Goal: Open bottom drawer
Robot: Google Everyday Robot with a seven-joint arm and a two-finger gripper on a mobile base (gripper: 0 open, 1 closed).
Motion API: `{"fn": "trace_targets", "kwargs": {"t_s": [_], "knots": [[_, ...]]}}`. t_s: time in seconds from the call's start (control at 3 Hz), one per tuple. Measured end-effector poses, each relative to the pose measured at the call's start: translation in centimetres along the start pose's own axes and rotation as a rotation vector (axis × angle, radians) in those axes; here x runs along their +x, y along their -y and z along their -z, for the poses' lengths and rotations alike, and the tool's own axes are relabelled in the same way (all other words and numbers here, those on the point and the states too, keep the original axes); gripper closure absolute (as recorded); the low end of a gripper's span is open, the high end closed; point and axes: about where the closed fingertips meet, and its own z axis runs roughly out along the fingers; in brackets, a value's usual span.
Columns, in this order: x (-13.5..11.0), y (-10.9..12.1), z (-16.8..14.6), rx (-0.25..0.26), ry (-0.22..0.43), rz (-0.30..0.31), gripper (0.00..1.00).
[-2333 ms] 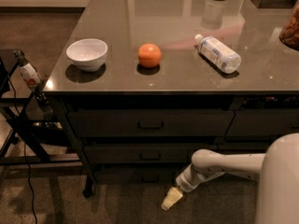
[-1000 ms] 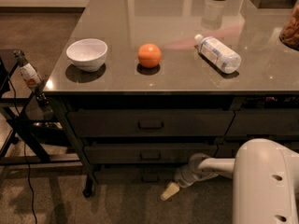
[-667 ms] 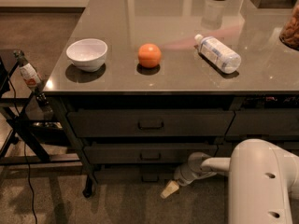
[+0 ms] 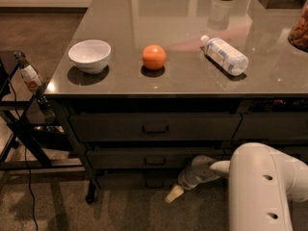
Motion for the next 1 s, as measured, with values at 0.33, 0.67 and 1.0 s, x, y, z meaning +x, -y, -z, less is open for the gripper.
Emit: {"fn": "trace_targets", "kwargs": {"t_s": [0.33,0.67,1.0], "knots": [[0.6,-0.3,-1.4,-0.021,-0.034,0.015,0.0],[1.2,-1.4,-2.4,-0.047,-0.078,0.044,0.0],[1.6,-2.2,-2.2,-0.065,-0.103,0.056,0.0]]}}
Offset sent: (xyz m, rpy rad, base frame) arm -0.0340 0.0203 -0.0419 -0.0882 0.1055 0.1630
